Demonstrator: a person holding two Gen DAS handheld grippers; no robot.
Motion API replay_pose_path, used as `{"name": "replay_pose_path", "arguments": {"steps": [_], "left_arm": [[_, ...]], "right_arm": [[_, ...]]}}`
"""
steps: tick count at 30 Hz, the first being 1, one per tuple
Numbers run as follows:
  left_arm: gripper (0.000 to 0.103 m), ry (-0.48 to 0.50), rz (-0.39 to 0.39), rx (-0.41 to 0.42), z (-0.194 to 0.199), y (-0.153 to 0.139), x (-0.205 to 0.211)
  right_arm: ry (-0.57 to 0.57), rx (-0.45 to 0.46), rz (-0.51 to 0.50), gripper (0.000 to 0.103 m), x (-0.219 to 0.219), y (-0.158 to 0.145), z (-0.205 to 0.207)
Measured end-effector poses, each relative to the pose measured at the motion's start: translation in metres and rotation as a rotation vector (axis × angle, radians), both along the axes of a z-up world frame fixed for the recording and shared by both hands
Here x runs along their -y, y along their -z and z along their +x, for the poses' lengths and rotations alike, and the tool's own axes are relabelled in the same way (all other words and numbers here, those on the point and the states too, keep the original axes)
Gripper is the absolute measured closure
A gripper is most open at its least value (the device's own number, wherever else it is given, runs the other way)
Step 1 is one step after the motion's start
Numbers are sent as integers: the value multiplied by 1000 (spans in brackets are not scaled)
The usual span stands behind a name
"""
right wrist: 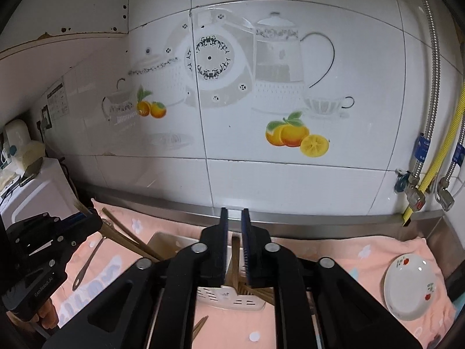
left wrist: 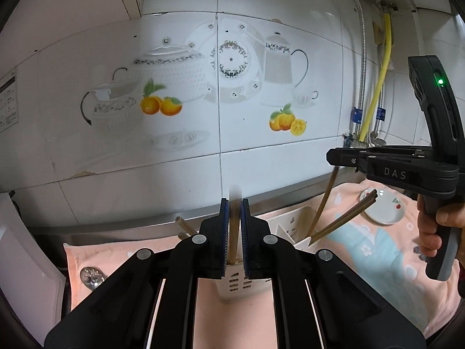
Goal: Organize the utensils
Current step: 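Lower both chopsticks into the holder and open both tools, then move both open tools back to the last chopsticks on the towel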
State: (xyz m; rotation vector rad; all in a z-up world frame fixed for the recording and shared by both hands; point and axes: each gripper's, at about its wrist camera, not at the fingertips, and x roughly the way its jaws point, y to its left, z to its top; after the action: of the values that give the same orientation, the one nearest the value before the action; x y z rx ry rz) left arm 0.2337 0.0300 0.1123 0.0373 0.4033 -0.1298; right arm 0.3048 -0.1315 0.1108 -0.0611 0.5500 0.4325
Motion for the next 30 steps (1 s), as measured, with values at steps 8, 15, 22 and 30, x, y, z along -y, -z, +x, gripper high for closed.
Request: {"name": "replay_pose_path", "arguments": {"steps": [8, 15, 22, 30], "left_arm": [[55, -29, -11, 43, -24, -6, -7], [25, -74, -28, 60, -60, 2, -20], [8, -114, -31, 48, -97, 23, -32], [5, -173, -55, 28, -130, 50, -51]], "right_arm": [[9, 27, -19, 60, 8, 2, -28], [3, 21, -39, 48, 13, 22, -66], [-16, -37, -93, 42, 0, 74, -111], [-46, -163, -87, 42, -20, 137, -154]]}}
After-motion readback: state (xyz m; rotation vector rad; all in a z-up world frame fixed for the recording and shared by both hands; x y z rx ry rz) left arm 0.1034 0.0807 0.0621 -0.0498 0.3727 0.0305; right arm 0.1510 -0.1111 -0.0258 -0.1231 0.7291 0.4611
